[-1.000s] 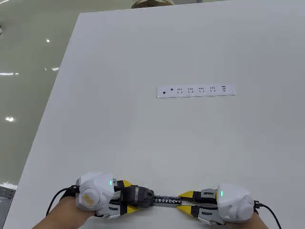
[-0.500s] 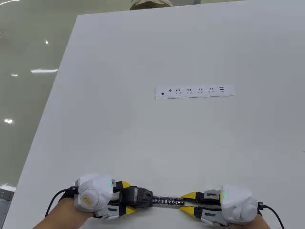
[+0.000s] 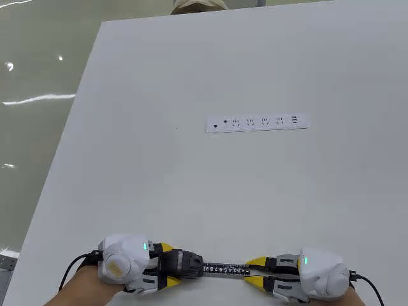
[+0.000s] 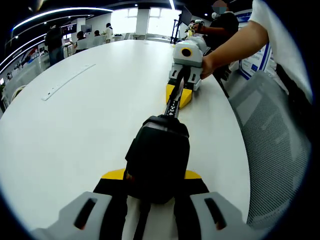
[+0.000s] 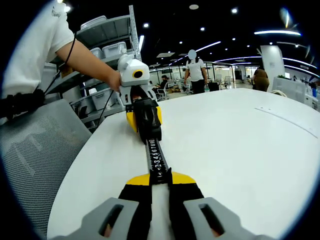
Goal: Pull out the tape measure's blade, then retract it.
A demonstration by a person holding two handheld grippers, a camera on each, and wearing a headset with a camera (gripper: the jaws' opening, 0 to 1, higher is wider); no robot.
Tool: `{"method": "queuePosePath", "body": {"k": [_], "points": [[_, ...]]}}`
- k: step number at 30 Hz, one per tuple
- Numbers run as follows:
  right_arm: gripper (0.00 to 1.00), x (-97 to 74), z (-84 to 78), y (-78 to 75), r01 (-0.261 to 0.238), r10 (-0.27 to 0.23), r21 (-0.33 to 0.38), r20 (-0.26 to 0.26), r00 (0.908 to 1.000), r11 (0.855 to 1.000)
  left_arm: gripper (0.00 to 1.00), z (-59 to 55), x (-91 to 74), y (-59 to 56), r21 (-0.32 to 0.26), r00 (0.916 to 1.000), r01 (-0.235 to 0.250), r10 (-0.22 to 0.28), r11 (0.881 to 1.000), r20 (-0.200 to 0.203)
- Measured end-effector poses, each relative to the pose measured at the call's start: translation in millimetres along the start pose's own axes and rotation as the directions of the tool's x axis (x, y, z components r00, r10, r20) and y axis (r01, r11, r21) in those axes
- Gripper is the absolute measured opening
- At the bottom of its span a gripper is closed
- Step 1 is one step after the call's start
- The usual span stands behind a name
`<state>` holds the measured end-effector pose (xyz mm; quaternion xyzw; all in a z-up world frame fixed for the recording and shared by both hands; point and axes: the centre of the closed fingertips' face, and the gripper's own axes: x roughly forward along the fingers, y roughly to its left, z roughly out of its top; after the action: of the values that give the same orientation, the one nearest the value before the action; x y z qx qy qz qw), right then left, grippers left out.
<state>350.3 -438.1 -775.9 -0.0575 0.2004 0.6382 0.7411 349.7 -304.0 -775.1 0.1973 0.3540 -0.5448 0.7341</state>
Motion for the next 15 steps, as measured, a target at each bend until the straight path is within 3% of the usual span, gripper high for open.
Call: {"method": "queuePosePath", "body": {"k": [15], "points": [[0.1,-11.7,-4.7,-3.7,0.013,-0.013,0.018,0.002,0.9999,1.0,0.32,-0.5,0.3,0.4,-0.003,1.0,0.001,-0.001,1.0,0.001]]}}
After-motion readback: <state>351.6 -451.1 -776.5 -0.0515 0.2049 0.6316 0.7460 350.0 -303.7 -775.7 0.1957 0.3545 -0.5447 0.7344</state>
